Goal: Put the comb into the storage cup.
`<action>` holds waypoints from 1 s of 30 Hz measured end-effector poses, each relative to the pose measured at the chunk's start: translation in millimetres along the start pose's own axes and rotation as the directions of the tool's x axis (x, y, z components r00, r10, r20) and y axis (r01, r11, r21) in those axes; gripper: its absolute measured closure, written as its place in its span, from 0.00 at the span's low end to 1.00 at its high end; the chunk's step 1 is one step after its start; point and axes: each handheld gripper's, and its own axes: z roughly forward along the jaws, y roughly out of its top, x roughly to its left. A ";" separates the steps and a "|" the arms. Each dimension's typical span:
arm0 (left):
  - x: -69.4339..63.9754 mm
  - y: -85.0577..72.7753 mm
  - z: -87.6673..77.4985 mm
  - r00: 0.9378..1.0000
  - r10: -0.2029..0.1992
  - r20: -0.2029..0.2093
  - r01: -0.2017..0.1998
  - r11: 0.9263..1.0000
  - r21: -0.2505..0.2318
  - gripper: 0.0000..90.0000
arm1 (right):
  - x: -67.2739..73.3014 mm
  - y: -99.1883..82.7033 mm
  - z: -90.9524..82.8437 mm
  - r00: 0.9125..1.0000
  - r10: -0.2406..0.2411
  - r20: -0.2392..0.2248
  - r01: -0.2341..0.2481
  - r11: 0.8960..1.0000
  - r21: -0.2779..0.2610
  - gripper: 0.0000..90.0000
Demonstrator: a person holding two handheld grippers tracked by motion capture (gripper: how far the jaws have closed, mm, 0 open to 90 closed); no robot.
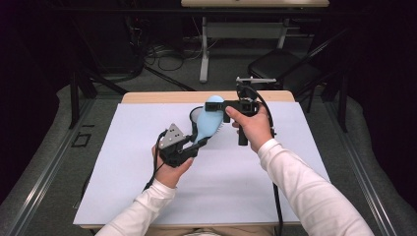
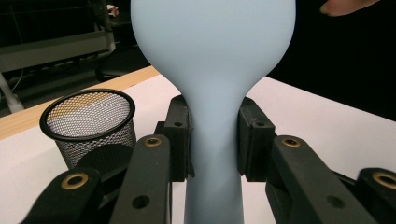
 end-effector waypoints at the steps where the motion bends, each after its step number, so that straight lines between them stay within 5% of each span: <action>1: 0.0 0.0 0.0 1.000 0.000 0.000 0.000 1.000 0.000 0.77 | -0.4 0.0 -0.1 1.000 0.001 0.000 -0.001 1.000 0.000 0.51; 30: -0.6 -1.6 1.7 1.000 0.005 0.004 -0.005 1.000 0.003 0.77 | -3.7 0.7 -0.5 0.997 0.073 -0.018 -0.072 0.997 0.032 0.53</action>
